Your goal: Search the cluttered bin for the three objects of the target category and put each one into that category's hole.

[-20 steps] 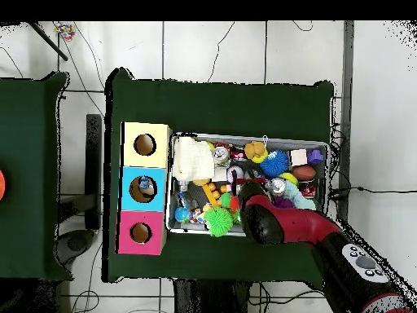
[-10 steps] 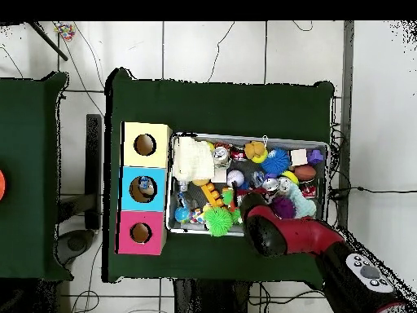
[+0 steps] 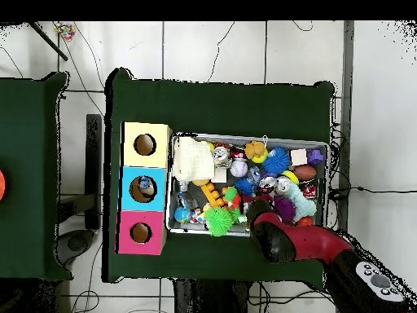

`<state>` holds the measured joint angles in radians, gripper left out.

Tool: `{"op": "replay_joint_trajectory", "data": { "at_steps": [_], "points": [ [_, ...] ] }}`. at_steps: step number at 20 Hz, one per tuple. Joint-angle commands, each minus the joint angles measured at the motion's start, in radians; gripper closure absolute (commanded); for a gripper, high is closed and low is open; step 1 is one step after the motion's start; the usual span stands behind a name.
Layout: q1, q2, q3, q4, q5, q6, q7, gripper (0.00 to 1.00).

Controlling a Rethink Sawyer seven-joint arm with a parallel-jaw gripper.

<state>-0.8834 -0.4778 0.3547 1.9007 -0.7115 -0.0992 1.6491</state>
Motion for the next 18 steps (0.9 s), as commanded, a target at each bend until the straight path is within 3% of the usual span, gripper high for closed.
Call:
{"op": "replay_joint_trajectory", "data": {
  "at_steps": [1,9,18],
  "points": [
    [-0.080,0.052,0.100,-0.015,-0.049,0.241,-0.074,0.00],
    [-0.135,0.066,0.188,-0.093,-0.026,0.381,-0.151,0.00],
    [-0.105,-0.042,0.203,-0.052,0.025,0.464,-0.092,0.00]
  ]
}}
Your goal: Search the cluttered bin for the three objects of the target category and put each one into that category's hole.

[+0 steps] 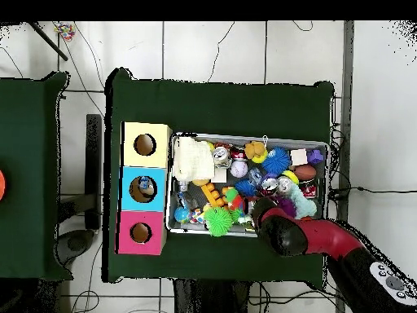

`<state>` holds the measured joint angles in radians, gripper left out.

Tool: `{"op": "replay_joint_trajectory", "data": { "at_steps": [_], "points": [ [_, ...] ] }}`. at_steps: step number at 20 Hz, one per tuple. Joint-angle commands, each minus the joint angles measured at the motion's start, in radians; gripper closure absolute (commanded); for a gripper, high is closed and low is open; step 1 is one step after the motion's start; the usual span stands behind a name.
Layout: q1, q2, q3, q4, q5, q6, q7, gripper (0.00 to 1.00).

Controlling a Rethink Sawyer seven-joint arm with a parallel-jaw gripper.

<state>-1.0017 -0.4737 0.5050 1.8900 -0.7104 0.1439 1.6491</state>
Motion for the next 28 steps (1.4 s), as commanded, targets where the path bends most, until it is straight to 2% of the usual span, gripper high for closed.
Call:
{"op": "replay_joint_trajectory", "data": {
  "at_steps": [1,3,6,10,13,17,19,22,28],
  "points": [
    [0.029,-0.069,0.051,-0.039,0.053,0.256,-0.078,0.00],
    [0.052,-0.101,0.055,-0.041,0.081,0.280,-0.056,0.00],
    [0.082,-0.102,0.056,-0.068,0.098,0.276,-0.027,0.00],
    [0.118,-0.054,0.046,-0.160,0.108,0.306,-0.029,0.00],
    [0.140,0.009,0.031,-0.233,0.095,0.299,-0.029,0.00],
    [0.193,0.067,-0.011,-0.326,0.089,0.314,-0.001,0.00],
    [0.201,0.077,-0.019,-0.348,0.104,0.302,0.028,0.00],
    [0.178,0.057,0.013,-0.316,0.124,0.301,0.008,0.00],
    [0.149,0.035,-0.002,-0.162,0.072,0.179,0.032,0.00]
  ]
}}
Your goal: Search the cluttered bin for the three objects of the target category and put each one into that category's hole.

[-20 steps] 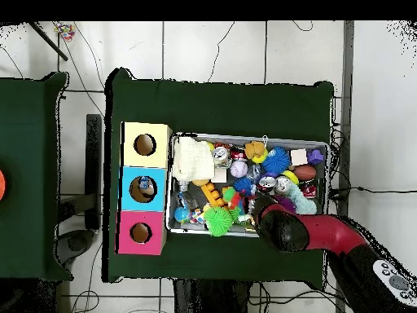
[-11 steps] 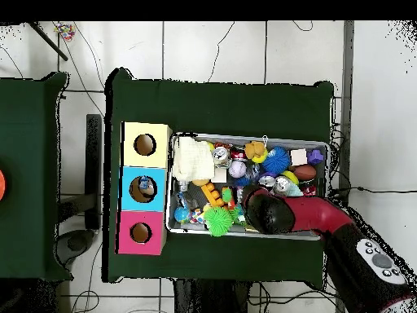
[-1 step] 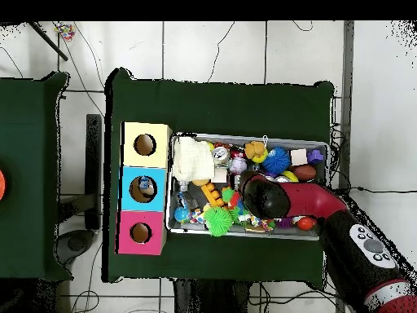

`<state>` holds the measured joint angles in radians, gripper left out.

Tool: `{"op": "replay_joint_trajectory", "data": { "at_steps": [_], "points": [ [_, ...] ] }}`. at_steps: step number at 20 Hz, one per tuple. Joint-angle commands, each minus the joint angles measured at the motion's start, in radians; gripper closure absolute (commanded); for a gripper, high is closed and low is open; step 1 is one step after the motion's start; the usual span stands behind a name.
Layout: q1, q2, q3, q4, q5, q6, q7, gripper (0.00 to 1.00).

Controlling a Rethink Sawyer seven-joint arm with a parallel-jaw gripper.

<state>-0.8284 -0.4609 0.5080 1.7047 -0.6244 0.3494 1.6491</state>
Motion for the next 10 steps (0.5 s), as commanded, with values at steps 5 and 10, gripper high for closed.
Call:
{"op": "replay_joint_trajectory", "data": {
  "at_steps": [5,10],
  "points": [
    [-0.064,-0.004,0.006,0.081,-0.029,-0.066,0.032,0.00],
    [-0.103,-0.005,0.028,0.088,-0.031,-0.058,-0.003,0.00]
  ]
}}
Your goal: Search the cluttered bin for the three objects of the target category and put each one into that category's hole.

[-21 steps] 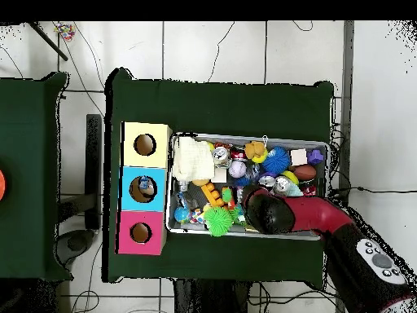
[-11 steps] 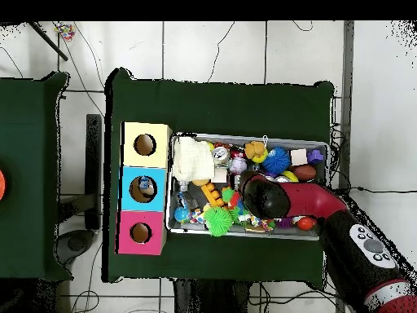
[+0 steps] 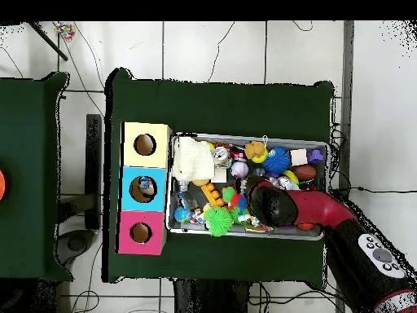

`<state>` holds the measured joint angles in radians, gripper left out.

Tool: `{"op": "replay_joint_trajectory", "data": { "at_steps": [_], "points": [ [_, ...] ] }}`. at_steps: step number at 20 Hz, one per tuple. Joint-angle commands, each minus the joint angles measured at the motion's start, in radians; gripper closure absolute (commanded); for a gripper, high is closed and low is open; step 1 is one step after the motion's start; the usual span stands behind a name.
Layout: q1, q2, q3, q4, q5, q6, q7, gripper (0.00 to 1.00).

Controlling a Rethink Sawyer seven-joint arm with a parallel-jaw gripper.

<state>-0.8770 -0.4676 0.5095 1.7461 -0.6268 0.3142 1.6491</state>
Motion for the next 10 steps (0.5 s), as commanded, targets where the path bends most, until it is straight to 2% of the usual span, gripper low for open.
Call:
{"op": "replay_joint_trajectory", "data": {
  "at_steps": [1,10],
  "points": [
    [-0.059,0.009,0.026,0.036,-0.030,-0.018,-0.010,0.00],
    [-0.114,0.001,0.081,-0.044,-0.004,0.097,-0.103,0.00]
  ]
}}
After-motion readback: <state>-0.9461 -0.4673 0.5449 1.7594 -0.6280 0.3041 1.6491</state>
